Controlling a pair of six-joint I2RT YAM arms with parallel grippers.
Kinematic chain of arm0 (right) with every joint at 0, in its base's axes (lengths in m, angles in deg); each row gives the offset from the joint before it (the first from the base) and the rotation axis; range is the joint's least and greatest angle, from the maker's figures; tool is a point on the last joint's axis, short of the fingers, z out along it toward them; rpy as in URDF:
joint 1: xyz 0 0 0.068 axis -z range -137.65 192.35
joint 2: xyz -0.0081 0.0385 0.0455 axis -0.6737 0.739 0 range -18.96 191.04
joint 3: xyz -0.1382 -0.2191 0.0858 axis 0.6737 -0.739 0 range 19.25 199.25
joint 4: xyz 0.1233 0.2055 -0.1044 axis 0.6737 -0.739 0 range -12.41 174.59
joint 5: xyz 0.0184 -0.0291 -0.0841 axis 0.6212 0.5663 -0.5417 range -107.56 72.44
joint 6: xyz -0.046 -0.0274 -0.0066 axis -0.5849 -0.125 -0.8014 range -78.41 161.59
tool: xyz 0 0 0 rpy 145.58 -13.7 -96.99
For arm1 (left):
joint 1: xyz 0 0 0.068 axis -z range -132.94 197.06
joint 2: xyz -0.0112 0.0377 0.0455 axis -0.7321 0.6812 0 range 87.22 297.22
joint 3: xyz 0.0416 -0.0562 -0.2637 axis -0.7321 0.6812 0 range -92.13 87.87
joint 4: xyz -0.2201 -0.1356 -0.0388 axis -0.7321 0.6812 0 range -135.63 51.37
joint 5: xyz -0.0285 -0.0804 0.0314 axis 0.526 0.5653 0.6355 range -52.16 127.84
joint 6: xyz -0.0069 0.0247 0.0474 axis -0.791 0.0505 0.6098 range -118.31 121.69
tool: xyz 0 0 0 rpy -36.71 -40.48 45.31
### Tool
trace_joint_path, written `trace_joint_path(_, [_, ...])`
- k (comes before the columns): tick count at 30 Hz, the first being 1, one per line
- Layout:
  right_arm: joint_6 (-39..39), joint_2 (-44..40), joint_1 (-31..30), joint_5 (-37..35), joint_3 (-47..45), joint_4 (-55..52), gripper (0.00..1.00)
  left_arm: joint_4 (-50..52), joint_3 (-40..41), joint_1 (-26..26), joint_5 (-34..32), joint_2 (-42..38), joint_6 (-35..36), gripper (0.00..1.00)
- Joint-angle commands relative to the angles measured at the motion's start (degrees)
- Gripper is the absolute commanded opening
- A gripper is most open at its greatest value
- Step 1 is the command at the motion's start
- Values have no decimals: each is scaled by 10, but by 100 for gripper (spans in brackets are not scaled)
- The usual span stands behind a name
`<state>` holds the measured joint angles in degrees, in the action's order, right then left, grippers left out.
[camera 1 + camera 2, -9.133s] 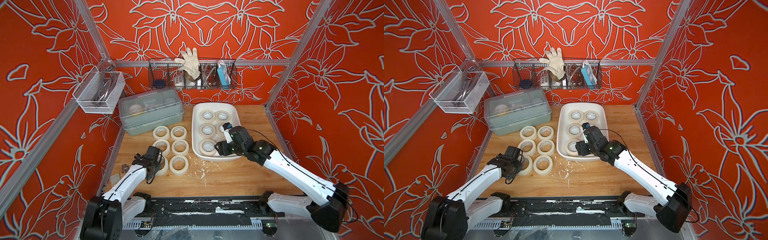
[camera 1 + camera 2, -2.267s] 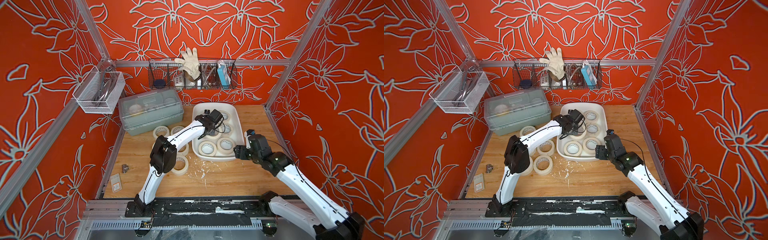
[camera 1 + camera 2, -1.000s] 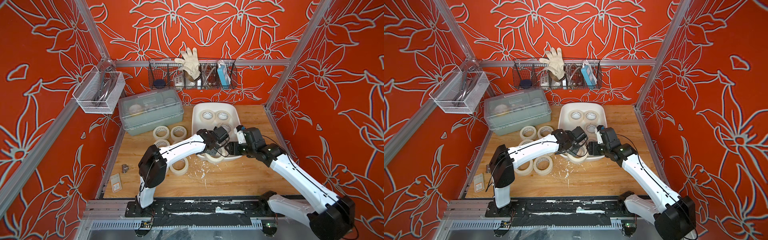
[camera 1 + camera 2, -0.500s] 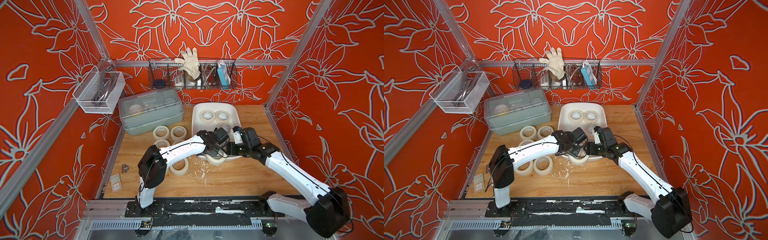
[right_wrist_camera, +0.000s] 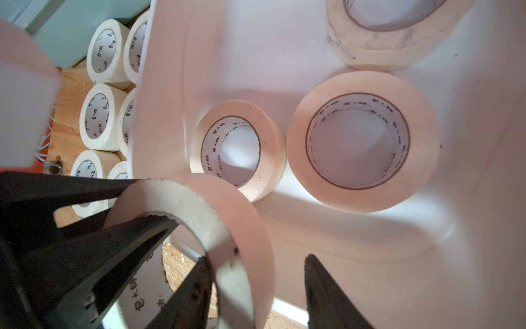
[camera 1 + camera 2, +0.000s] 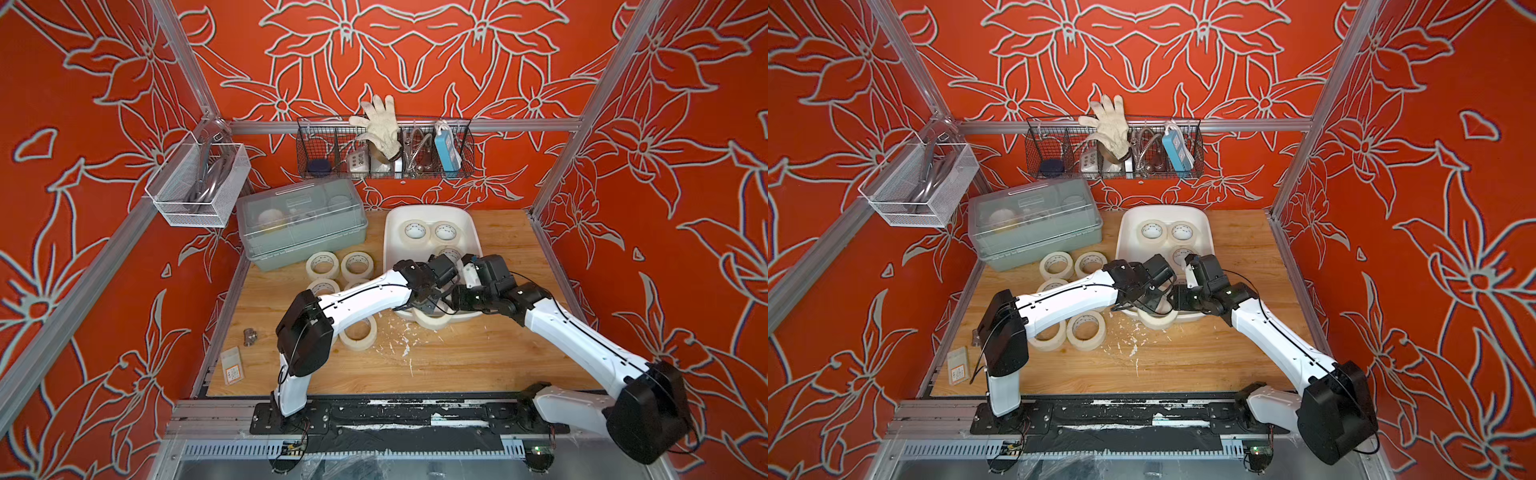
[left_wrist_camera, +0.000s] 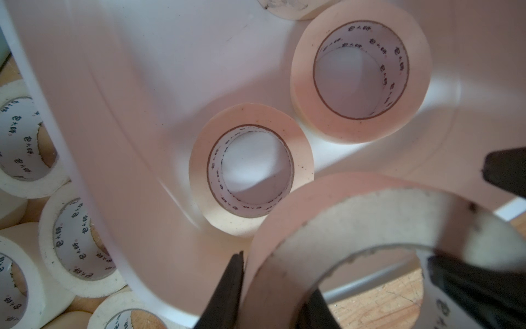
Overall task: Take out the art tape in the storage box
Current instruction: Pick up the art tape from the storage box.
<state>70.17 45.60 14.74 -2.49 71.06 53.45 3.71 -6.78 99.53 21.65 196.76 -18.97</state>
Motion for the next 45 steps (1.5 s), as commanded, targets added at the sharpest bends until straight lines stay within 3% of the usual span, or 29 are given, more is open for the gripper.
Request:
trace_joint_path(1, [15,2,-1,22,-14,23,67,-16,-9,1,9,-16,-11,0])
trace_joint_path(22, [-4,59,-10,-6,-23,41,50,2,-45,1,11,2,-18,0])
trace_joint_path(30, [-13,61,-10,-13,-5,32,22,6,-49,1,15,-2,-20,0])
trace_joint_path(34, [-31,60,-10,-35,12,15,8,10,-52,-11,58,-15,-51,23])
trace_joint_path(41, [-74,60,-9,-92,50,-33,0,-9,-39,-29,105,-60,-66,77])
trace_joint_path(45, [-98,60,-7,-135,78,-61,0,-12,-34,-46,133,-83,-85,91])
